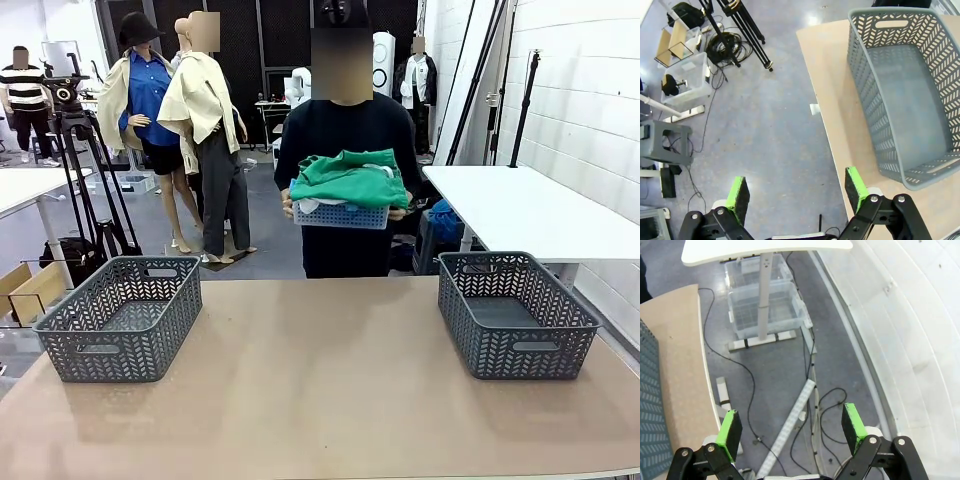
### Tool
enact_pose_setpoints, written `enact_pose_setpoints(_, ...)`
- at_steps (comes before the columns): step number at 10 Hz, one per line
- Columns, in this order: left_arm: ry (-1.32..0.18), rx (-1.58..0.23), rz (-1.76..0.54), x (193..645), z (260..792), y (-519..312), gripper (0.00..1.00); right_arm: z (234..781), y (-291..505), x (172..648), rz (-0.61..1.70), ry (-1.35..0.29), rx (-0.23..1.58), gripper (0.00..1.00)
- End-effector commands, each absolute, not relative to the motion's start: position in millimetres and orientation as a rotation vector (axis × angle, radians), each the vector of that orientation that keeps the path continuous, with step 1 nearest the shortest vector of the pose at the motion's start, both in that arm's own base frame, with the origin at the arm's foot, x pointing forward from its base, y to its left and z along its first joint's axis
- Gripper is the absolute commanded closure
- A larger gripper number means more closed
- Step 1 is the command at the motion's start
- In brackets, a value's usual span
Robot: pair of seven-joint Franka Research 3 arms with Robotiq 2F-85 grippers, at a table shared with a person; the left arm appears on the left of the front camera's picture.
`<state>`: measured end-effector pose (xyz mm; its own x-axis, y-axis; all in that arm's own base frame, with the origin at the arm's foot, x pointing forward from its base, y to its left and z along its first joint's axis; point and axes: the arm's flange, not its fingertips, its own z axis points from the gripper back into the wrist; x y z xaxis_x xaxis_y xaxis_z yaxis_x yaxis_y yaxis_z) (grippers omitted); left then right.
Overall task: Sort the tops and bottoms.
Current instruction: Lift clothes from the center of the table with your left hand.
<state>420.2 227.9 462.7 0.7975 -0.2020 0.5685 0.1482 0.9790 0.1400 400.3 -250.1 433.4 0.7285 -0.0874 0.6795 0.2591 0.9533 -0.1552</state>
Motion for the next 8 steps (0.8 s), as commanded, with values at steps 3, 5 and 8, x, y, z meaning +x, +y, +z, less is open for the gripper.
enact_pose_setpoints(3, -0.632, 0.089, -0.198, 418.7, 460.0, 232.1, 0.00, 435.5, -252.9, 400.8, -0.189, -0.725, -0.250, 0.00)
enact_pose_setpoints(5, -0.632, 0.089, -0.198, 418.7, 460.0, 232.1, 0.00, 435.5, -252.9, 400.8, -0.189, -0.725, -0.250, 0.00)
enact_pose_setpoints(8, -0.632, 0.089, -0.198, 418.7, 460.0, 232.1, 0.00, 435.5, -252.9, 400.8, -0.189, -0.725, -0.250, 0.00)
